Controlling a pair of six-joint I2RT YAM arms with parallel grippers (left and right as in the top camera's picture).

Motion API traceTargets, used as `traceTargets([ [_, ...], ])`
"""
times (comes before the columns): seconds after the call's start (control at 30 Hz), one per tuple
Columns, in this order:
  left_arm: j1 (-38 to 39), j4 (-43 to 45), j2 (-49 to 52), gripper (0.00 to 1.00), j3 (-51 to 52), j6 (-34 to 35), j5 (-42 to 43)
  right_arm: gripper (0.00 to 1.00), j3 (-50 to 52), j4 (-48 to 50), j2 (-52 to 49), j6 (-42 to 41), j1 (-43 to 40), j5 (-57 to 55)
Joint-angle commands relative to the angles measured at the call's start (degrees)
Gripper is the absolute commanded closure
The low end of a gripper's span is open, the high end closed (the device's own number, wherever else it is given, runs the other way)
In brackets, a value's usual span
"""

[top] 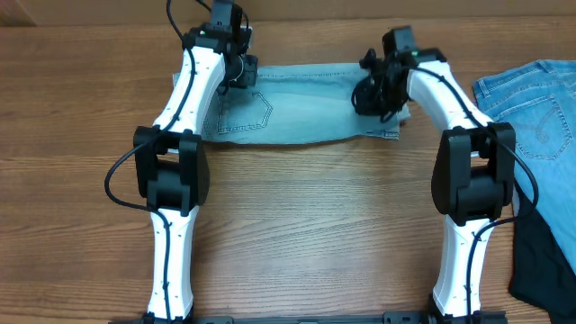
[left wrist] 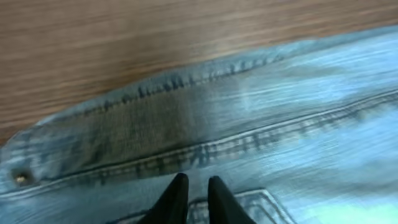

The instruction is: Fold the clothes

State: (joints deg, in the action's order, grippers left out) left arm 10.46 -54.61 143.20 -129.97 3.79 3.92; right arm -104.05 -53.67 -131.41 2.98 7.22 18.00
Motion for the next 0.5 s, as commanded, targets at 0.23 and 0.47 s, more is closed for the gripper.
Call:
traceTargets([
  [0.23,-2.99,7.34,-0.04,0.78,4.90,-0.20,-5.99,0.94,9.60,-3.54,1.09,0.02,-1.40,-13.05],
  [0.47,-3.85,-1.97,-0.07,0.69,-10.16,-0.61,-5.99,0.94,9.20,-6.88,1.18,-2.19,-1.46,-12.96],
])
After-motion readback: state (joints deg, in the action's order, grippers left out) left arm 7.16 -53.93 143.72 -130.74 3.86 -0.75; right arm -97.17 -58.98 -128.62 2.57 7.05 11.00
